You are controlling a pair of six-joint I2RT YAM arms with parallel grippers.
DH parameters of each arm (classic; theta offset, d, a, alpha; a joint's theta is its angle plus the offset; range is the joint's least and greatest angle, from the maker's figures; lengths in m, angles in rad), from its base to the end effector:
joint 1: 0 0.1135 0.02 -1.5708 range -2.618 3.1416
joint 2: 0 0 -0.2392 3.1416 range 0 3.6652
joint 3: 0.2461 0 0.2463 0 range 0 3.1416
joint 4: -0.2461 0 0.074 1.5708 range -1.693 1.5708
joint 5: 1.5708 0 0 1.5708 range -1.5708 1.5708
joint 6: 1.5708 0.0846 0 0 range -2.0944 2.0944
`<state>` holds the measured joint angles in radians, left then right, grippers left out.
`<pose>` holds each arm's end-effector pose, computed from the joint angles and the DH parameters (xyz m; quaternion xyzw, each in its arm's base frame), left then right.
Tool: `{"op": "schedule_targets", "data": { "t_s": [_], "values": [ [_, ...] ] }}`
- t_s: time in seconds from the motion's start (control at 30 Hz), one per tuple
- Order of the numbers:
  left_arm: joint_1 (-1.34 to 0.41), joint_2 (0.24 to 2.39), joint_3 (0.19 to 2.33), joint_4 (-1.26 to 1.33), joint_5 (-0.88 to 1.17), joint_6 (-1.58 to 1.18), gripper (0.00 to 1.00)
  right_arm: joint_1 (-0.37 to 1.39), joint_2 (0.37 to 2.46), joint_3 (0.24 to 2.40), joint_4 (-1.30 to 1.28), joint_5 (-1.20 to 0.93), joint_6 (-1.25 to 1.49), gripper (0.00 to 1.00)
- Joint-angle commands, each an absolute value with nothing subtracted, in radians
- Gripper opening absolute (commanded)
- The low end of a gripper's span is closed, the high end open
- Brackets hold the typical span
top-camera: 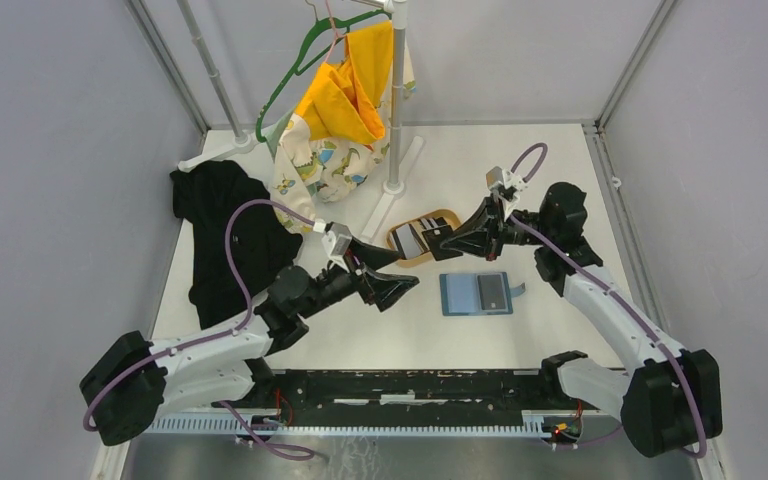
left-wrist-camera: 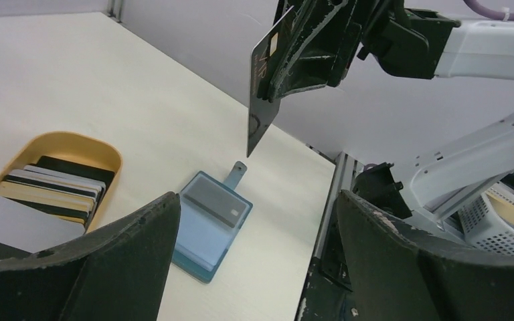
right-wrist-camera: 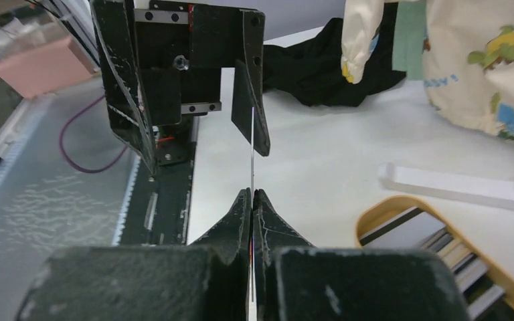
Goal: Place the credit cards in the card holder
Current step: Pick up the credit card from the storage box.
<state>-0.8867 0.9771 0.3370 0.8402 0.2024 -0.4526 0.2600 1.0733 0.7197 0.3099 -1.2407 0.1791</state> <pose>0.1558 -0.2179 0.2484 0.2120 0.5981 -0.5282 0.5642 0.2230 0.1421 0.2928 -0.4254 0.5711 0.5324 0.4577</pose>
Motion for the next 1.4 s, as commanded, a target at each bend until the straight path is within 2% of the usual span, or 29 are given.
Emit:
{"op": "schedule_targets", "data": {
  "t_s": [0.0,0.1,0.3,0.47,0.73,0.9,1.03,1.07,1.17,1.23,1.3,1.37],
  "values": [
    [-0.883,1.011,0.393,0.951,0.226,-0.552,0.91,0.273,1.136,0.698,0.548,-1.297,0.491,0.0],
    [-0.876,1.008,0.437,0.865,0.237,-0.504,0.92,0.296,1.167,0.706,0.504,-1.323,0.443,0.0],
    [-0.866,1.06,0.566,0.711,0.306,-0.47,0.85,0.349,1.223,0.787,0.222,-1.349,0.194,0.0],
    [-0.82,1.108,0.605,0.672,0.355,-0.474,0.71,0.359,1.241,0.789,0.216,-1.363,0.177,0.0],
    [-0.748,1.128,0.581,0.686,0.499,-0.494,0.67,0.36,1.276,0.801,0.194,-1.381,0.152,0.0],
    [-0.732,1.177,0.591,0.738,0.62,-0.523,0.56,0.36,1.287,0.81,0.156,-1.369,0.111,0.0],
    [-0.733,1.204,0.598,0.752,0.655,-0.531,0.53,0.36,1.299,0.818,0.134,-1.37,0.092,0.0],
    [-0.731,1.209,0.599,0.751,0.657,-0.53,0.51,0.36,1.302,0.818,0.131,-1.37,0.089,0.0],
    [-0.726,1.221,0.603,0.749,0.657,-0.528,0.27,0.36,1.302,0.819,0.122,-1.367,0.078,0.0],
    [-0.722,1.223,0.604,0.757,0.662,-0.528,0.17,0.36,1.304,0.82,0.115,-1.361,0.071,0.0],
    [-0.719,1.22,0.605,0.754,0.668,-0.526,0.15,0.36,1.306,0.824,0.098,-1.356,0.055,0.0],
    [-0.715,1.217,0.606,0.743,0.671,-0.522,0.19,0.36,1.308,0.828,0.085,-1.356,0.04,0.0]
  ]
}}
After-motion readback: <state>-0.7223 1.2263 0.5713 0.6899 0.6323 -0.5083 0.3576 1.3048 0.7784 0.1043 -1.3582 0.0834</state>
